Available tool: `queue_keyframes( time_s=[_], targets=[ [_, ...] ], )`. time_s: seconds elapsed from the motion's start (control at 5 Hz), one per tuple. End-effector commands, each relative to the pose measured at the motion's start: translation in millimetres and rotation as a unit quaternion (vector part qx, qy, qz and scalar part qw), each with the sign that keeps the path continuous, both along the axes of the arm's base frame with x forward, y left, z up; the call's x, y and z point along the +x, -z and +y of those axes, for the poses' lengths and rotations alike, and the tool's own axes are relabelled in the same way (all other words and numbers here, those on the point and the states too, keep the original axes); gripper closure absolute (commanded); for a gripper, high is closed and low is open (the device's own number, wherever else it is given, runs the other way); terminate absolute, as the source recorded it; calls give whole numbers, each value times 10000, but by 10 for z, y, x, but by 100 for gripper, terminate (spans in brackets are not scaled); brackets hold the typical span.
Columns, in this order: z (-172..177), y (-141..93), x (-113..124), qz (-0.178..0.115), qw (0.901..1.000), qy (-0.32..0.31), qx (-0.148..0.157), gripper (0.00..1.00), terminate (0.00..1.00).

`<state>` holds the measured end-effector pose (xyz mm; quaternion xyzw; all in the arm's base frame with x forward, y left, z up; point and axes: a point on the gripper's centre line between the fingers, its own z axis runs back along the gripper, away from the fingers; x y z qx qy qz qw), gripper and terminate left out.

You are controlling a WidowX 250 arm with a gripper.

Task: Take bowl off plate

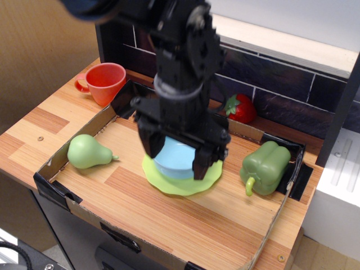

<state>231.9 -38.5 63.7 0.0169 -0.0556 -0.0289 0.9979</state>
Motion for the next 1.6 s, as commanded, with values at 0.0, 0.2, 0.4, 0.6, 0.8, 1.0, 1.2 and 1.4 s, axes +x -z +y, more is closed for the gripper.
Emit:
queue_keyframes(
  time_s=[0.0,0.2,0.4,0.6,0.8,1.0,1.2,1.4],
  targets=[
    [17,79,324,-127,9963,849,-2,0,0],
    [-83,240,298,-51,9949,998,-116,0,0],
    [-91,327,321,30,9947,1021,-119,0,0],
    [-110,431,325,125,9947,1014,-74,0,0],
    [-110,439,326,113,9954,945,-90,100,0],
    [-94,408,333,-85,9967,792,-130,100,0],
    [-94,296,305,-382,9969,682,-73,100,0],
    [-118,119,242,-768,9960,451,29,100,0]
  ],
)
